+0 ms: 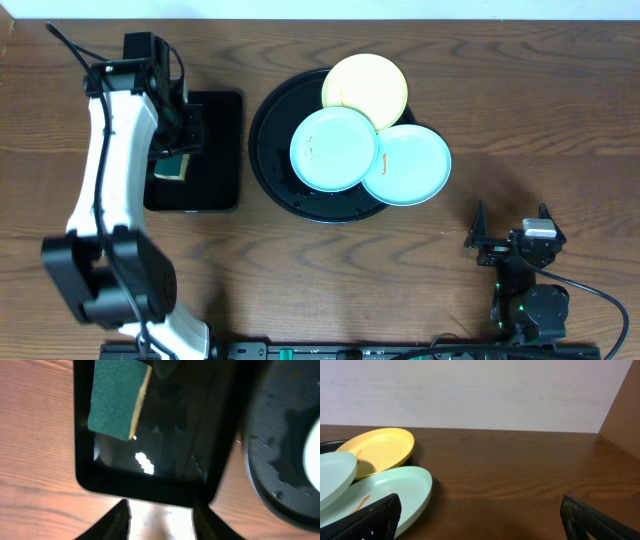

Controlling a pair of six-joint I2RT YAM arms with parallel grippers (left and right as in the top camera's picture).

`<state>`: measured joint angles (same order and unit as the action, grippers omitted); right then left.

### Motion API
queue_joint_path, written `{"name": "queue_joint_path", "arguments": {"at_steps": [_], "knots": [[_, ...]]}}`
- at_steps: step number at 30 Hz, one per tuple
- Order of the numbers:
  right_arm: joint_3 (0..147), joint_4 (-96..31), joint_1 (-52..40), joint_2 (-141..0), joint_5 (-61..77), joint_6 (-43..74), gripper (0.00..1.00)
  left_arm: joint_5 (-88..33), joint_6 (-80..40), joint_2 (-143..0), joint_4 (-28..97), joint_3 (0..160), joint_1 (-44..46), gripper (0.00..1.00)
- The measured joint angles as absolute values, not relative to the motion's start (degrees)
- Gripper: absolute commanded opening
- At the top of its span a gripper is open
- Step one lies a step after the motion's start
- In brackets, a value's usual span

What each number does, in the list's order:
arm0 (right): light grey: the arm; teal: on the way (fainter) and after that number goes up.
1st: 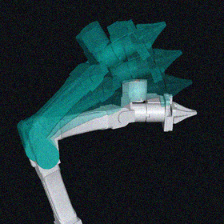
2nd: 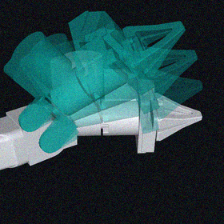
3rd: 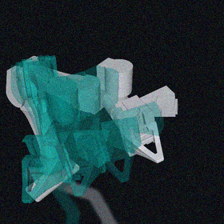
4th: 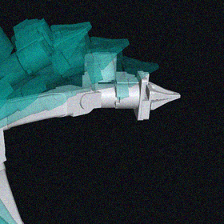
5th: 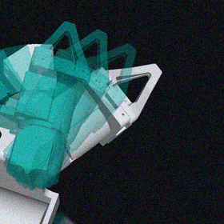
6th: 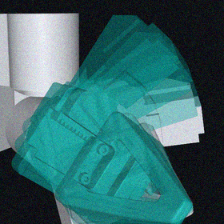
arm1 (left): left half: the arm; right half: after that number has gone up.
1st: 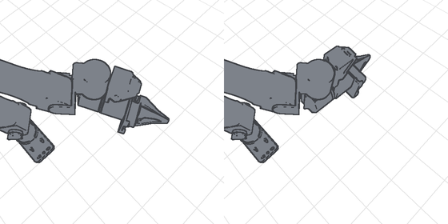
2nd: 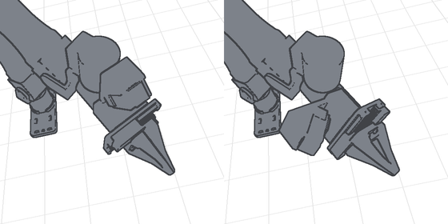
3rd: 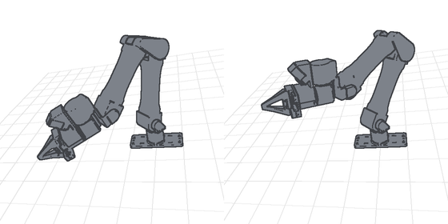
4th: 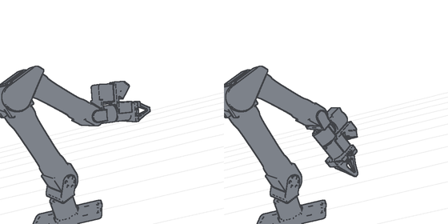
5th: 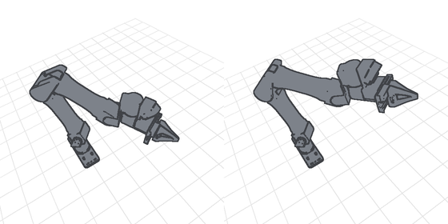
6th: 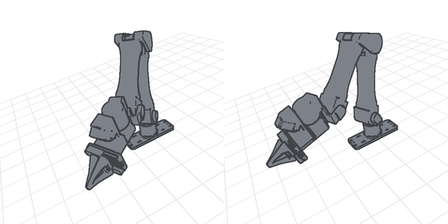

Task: Clean dirty plates on tray and stack at the side
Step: 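Reach left gripper to the green sponge in the black tray and grasp it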

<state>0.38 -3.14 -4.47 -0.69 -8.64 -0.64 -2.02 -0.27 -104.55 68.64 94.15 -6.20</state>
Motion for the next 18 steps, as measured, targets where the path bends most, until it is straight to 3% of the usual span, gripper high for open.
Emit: {"name": "queue_joint_path", "arguments": {"at_steps": [13,18], "knots": [[0.38,-3.14,-4.47,-0.69,-8.64,-0.64,0.99,-0.30,-0.16,-116.22,62.30,94.15,-9.13,0.48],[0.38,-3.14,-4.47,-0.69,-8.64,-0.62,0.99,1.89,-0.23,-119.20,59.83,94.13,-9.13,0.47]]}}
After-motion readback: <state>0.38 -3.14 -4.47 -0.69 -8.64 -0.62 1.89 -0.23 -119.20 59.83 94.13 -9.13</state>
